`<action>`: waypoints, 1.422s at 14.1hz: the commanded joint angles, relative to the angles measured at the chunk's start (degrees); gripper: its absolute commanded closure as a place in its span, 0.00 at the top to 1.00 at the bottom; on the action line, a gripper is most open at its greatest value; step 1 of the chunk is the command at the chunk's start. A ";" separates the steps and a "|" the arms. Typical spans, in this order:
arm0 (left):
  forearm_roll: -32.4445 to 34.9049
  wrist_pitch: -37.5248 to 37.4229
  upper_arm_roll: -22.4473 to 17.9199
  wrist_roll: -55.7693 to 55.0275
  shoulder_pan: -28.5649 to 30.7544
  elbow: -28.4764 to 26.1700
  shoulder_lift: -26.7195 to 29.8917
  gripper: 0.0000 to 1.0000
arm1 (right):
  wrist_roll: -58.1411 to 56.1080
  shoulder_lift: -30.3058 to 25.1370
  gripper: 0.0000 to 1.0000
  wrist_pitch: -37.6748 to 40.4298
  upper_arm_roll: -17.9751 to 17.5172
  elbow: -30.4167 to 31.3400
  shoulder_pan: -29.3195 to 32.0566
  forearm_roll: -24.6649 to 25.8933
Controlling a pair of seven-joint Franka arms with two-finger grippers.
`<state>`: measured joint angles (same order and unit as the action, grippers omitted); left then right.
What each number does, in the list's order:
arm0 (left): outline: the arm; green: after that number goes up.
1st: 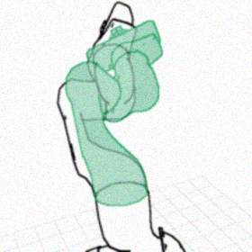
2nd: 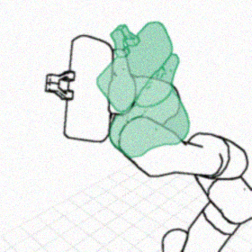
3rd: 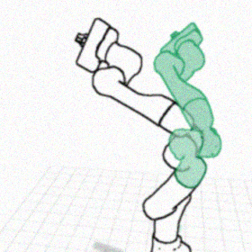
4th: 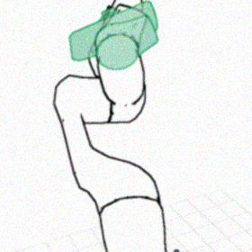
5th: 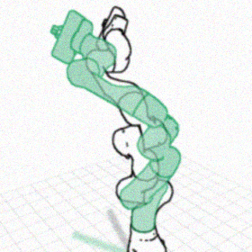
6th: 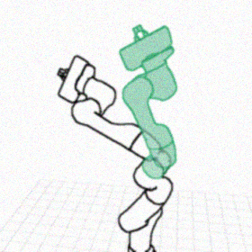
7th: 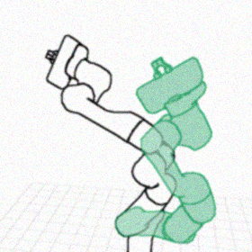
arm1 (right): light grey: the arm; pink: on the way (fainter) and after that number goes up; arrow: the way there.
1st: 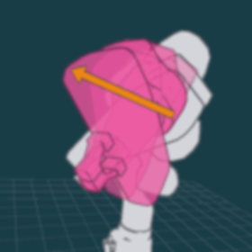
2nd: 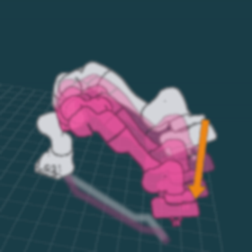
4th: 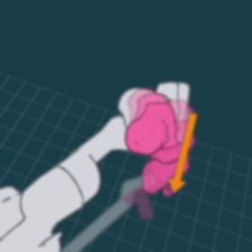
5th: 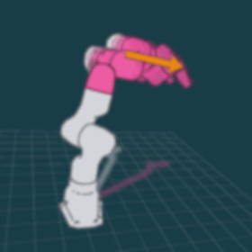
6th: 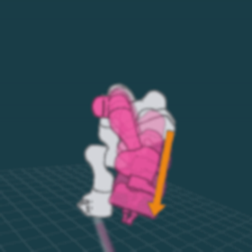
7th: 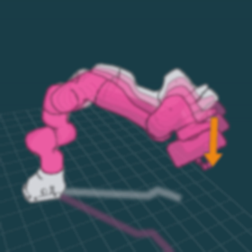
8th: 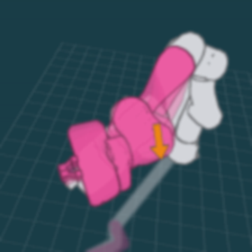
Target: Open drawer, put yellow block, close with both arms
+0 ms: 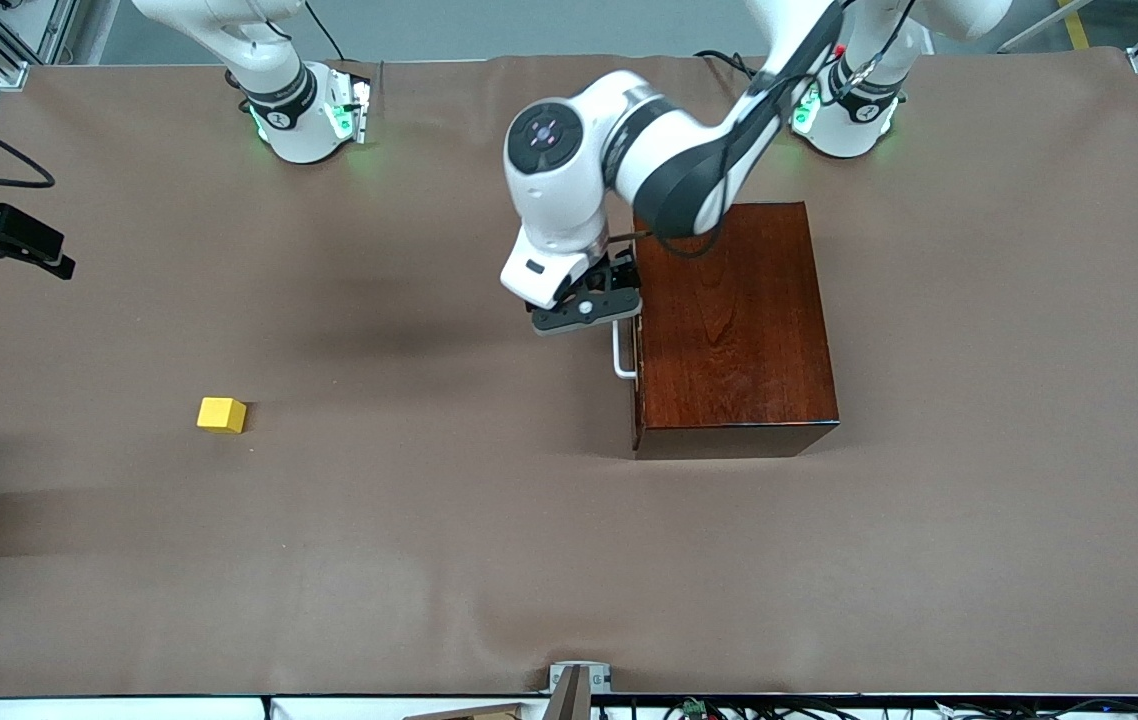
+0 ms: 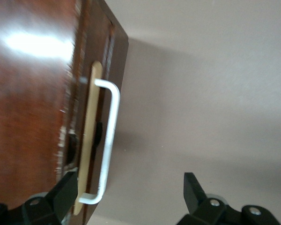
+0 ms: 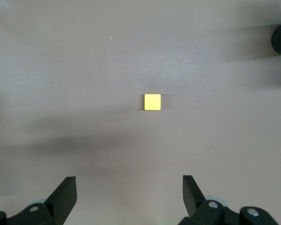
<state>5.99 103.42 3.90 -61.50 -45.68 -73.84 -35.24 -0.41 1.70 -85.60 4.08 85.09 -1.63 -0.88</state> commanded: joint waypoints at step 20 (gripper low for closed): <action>5.16 -0.85 -0.21 8.77 -2.22 -0.60 -6.95 1.00 | 0.58 21.13 1.00 -15.91 -0.30 -0.80 -0.57 0.27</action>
<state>9.38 103.22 3.92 -53.22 -47.46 -74.63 -41.70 -0.32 20.16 -101.43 4.14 85.28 -4.76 -0.36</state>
